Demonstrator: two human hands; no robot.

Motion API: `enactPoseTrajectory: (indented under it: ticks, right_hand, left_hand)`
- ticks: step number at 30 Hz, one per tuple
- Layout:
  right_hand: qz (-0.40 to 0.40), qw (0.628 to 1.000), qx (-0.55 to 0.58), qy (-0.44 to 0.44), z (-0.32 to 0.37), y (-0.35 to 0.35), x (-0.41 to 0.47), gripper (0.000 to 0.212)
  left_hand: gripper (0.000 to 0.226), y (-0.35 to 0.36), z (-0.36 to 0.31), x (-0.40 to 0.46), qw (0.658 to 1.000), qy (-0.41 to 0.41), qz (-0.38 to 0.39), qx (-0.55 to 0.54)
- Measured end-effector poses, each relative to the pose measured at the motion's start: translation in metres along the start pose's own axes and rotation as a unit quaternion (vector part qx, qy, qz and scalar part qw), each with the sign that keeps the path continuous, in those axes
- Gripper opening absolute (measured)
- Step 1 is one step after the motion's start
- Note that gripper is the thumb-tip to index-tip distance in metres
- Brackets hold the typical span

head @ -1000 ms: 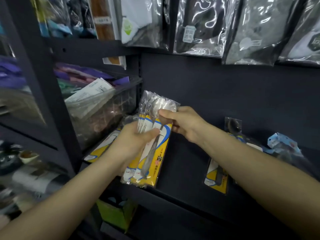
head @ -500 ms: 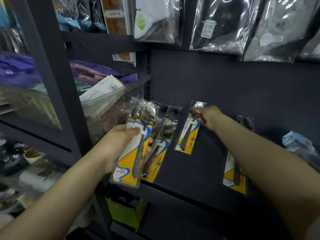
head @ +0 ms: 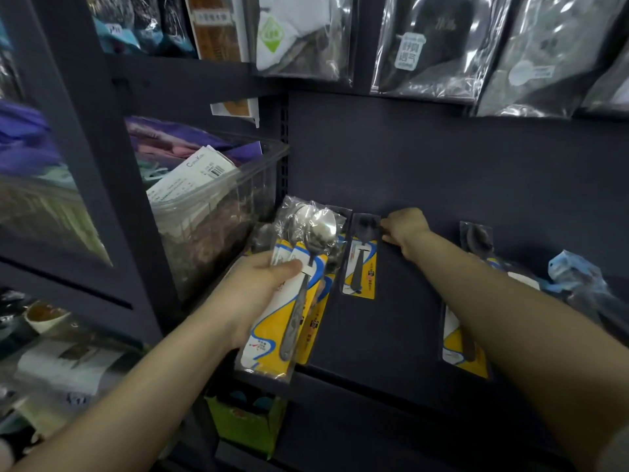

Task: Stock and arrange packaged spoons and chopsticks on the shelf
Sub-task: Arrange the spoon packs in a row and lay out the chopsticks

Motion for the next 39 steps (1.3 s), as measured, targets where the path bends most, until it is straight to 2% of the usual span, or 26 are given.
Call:
enactPoseTrajectory:
  ticks: [1,3,4,5,7,9,16,18,19,21,23,25,32,34,35,36,38,39]
  right_hand:
    - [-0.017,0.998,0.007,-0.054,0.001,-0.001,-0.005,0.004]
    - [-0.014,0.989,-0.009,-0.144,-0.001,-0.006,-0.025,0.028]
    - [0.011,0.979,-0.084,-0.188,0.0,-0.009,-0.04,0.04]
    - [0.057,0.957,-0.165,-0.232,-0.002,-0.008,-0.052,0.052]
    - [0.14,0.891,-0.323,-0.287,-0.01,-0.003,-0.071,0.073]
    - [0.178,0.849,-0.417,-0.272,-0.024,0.003,-0.075,0.079]
    - [0.118,0.863,-0.432,-0.236,-0.027,0.023,-0.079,0.076]
    - [0.074,0.873,-0.395,-0.278,-0.024,0.016,-0.087,0.085]
    - [0.061,0.864,-0.377,-0.329,-0.022,0.013,-0.094,0.095]
    - [0.108,0.813,-0.37,-0.437,-0.02,0.011,-0.118,0.107]
    - [0.18,0.759,-0.401,-0.481,-0.02,0.022,-0.142,0.109]
    - [0.211,0.737,-0.411,-0.494,-0.02,0.035,-0.152,0.112]
    - [0.207,0.762,-0.419,-0.448,-0.024,0.05,-0.151,0.109]
    - [0.229,0.801,-0.323,-0.448,-0.019,0.042,-0.155,0.104]
    - [0.245,0.845,-0.218,-0.422,-0.015,0.034,-0.154,0.09]
    - [0.264,0.89,-0.089,-0.361,-0.008,0.025,-0.154,0.066]
    - [0.281,0.923,0.12,-0.233,0.002,0.011,-0.147,0.022]
    - [0.273,0.928,0.159,-0.196,0.005,0.008,-0.142,0.011]
  left_hand:
    - [0.016,0.002,0.0,0.0,1.0,0.001,0.001,0.003]
    - [0.015,0.003,-0.001,0.001,1.0,0.006,-0.001,0.003]
    - [0.015,0.003,-0.002,0.001,1.0,0.008,-0.003,0.0]
    - [0.015,0.003,-0.002,0.001,1.0,0.009,-0.005,-0.001]
    - [0.016,0.001,-0.002,-0.001,1.0,0.014,-0.004,-0.002]
    - [0.016,-0.001,-0.002,-0.003,1.0,0.019,0.002,-0.004]
    - [0.018,-0.018,0.0,-0.014,0.999,0.032,-0.018,0.015]
    - [0.018,-0.024,-0.002,-0.018,0.999,0.042,-0.024,0.017]
    - [0.018,-0.027,-0.004,-0.02,0.998,0.051,-0.027,0.019]
    - [0.018,-0.032,-0.007,-0.024,0.997,0.068,-0.029,0.028]
    - [0.019,-0.034,-0.009,-0.027,0.996,0.074,-0.027,0.034]
    - [0.02,-0.036,-0.009,-0.029,0.996,0.076,-0.026,0.034]
    - [0.019,-0.031,-0.006,-0.032,0.996,0.08,-0.022,0.019]
    - [0.019,-0.028,-0.005,-0.031,0.997,0.077,-0.023,0.007]
    - [0.019,-0.026,-0.005,-0.03,0.997,0.073,-0.023,0.0]
    - [0.019,-0.024,-0.004,-0.029,0.997,0.074,-0.02,-0.002]
    - [0.018,-0.018,-0.003,-0.026,0.997,0.082,-0.008,0.008]
    - [0.018,-0.012,-0.003,-0.026,0.996,0.085,0.003,0.015]
Point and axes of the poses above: each hand's wrist, its own x-axis towards the middle knuckle, its own y-axis out of the palm, z = x × y, the point moved 2 cm from there along x, towards the middle knuckle, and after that the axes turned 13 degrees about y, right-handed, at the moved point
